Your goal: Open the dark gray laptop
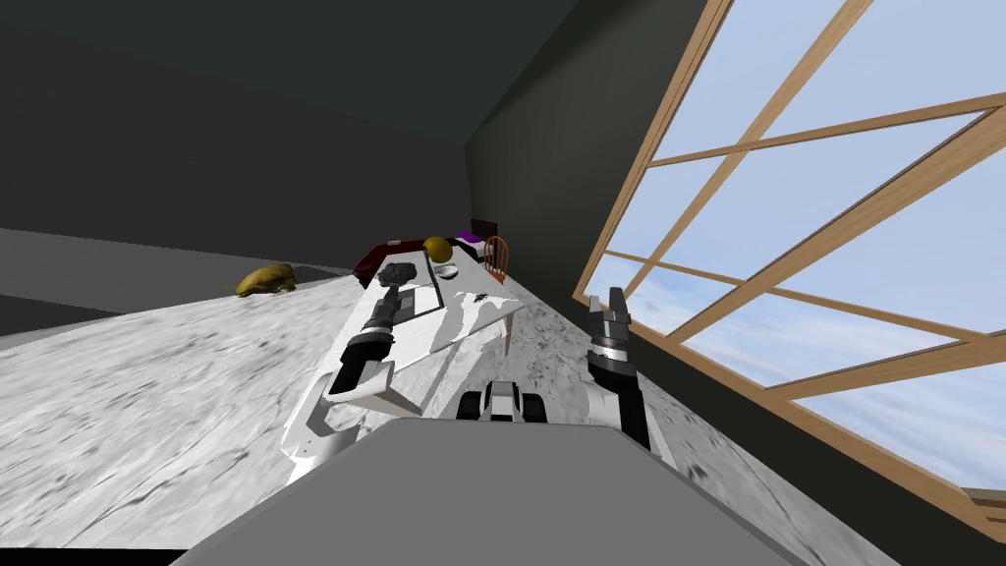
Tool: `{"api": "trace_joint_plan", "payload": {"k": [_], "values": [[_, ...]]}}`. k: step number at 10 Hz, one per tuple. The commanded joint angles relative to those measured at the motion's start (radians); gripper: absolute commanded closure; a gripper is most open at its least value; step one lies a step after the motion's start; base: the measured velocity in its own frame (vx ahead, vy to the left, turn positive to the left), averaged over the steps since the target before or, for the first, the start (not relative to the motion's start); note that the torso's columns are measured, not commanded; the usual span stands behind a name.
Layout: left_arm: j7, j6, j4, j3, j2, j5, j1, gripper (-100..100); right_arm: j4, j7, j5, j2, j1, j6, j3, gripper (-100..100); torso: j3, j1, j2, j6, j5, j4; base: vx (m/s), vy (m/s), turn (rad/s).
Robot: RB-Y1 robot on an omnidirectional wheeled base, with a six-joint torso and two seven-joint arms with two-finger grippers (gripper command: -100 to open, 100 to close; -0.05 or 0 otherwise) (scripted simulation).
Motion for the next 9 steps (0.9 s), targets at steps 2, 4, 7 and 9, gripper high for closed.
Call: {"api": "trace_joint_plan", "payload": {"k": [2,4,7,9], "values": [[-0.026,0.094,0.039,0.082,-0.006,-0.032,-0.043,-100,0.0,0.0,0.0,0.0,0.0,0.0,0.0,0,0.0,-0.001,0.001,0.0,0.0,0.0,0.098,-0.088,-0.141],[-0.04,0.145,0.059,0.126,-0.011,-0.049,-0.067,-100,0.0,0.0,0.0,0.0,0.0,0.0,0.0,0,0.0,0.0,0.0,0.0,0.0,0.0,0.104,-0.087,-0.163],[-0.06,0.217,0.088,0.187,-0.016,-0.074,-0.101,-100,0.0,0.0,0.0,0.0,0.0,0.0,0.0,0,0.0,0.0,0.0,0.0,0.0,0.0,0.102,-0.081,-0.141],[-0.071,0.26,0.103,0.223,-0.016,-0.088,-0.12,-100,0.0,0.0,0.0,0.0,0.0,0.0,0.0,0,0.0,0.001,0.001,0.0,0.0,0.0,0.089,-0.063,-0.123]]}}
